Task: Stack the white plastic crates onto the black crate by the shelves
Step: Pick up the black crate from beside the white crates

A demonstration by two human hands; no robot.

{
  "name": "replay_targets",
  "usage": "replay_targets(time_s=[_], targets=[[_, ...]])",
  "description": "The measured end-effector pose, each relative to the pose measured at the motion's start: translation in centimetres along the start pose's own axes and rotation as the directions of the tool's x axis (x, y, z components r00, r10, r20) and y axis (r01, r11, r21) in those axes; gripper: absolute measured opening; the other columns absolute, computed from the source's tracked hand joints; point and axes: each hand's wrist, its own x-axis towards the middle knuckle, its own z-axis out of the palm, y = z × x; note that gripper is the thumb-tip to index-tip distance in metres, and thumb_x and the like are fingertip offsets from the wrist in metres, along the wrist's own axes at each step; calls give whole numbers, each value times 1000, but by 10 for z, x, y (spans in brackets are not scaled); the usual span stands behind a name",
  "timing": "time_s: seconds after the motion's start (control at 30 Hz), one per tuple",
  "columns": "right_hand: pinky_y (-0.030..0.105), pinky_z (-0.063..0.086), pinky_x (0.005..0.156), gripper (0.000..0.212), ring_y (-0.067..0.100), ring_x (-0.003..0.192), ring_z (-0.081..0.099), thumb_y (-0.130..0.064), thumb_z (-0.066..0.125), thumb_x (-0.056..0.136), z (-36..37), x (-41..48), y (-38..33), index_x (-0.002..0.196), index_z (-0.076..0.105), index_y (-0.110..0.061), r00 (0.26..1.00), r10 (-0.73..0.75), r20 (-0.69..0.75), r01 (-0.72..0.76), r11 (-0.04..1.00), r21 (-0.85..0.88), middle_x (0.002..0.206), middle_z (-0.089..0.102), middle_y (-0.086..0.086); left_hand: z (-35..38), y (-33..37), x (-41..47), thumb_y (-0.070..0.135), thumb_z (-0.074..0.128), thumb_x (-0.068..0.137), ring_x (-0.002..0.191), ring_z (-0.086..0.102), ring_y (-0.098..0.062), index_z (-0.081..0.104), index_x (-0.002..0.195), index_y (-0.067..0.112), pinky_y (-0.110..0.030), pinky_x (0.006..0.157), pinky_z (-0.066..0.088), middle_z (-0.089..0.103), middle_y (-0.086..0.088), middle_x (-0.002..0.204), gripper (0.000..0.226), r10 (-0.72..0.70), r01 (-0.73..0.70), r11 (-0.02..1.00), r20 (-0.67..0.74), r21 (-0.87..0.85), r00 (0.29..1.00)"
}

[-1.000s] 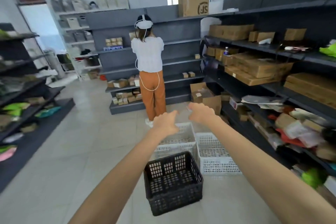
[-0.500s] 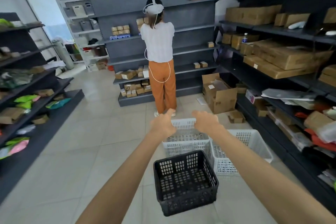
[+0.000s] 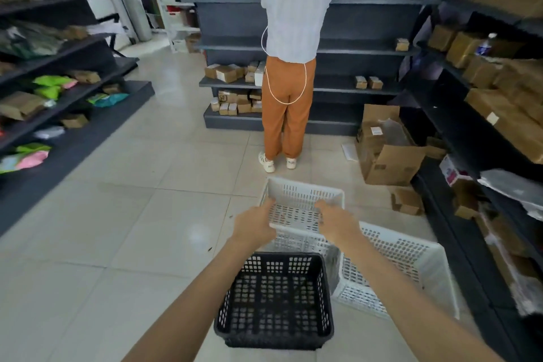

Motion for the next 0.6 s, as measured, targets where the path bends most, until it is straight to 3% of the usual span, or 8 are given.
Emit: replay_targets(time_s=[0.1, 0.27, 0.4, 0.5, 0.6], targets=[[34, 50, 78, 55, 26, 104, 63, -10, 46, 92, 34, 30, 17, 143, 30, -24, 999, 6, 45, -7, 1000, 11, 125, 60, 8, 24, -21, 24, 15, 52, 80, 96, 63, -29, 27, 140, 28, -38, 81, 52, 67, -7, 105, 66, -57, 57, 998, 29, 3, 998], [38, 53, 85, 51, 23, 104, 64, -13, 45, 91, 107, 69, 54, 139, 34, -25, 992, 55, 116, -55, 998, -3, 125, 60, 3, 79, -70, 70, 15, 50, 81, 93, 63, -27, 25, 142, 30, -31, 69, 42, 67, -4, 105, 67, -162, 163, 987, 58, -2, 985], [34, 51, 83, 49, 21, 105, 63, -19, 41, 93, 174, 96, 82, 141, 32, -22, 986, 110, 127, -109, 994, -19, 127, 57, 0, 145, -112, 103, 17, 48, 83, 98, 61, -27, 23, 143, 30, -33, 72, 43, 63, -5, 113, 67, -244, 244, 970, 92, 13, 965], [38, 49, 92, 51, 24, 119, 52, -17, 42, 92, 232, 110, 104, 142, 32, -21, 972, 166, 165, -163, 986, -30, 136, 47, 5, 194, -136, 118, 19, 49, 84, 102, 61, -29, 25, 141, 30, -36, 77, 47, 59, -4, 121, 63, -241, 237, 970, 120, 45, 963], [41, 46, 92, 53, 28, 122, 46, -12, 49, 86, 299, 115, 131, 138, 38, -18, 969, 181, 168, -171, 982, -77, 136, 44, 9, 244, -161, 125, 19, 50, 83, 100, 61, -30, 25, 142, 29, -38, 78, 47, 58, -6, 120, 65, -272, 267, 962, 140, 55, 952]])
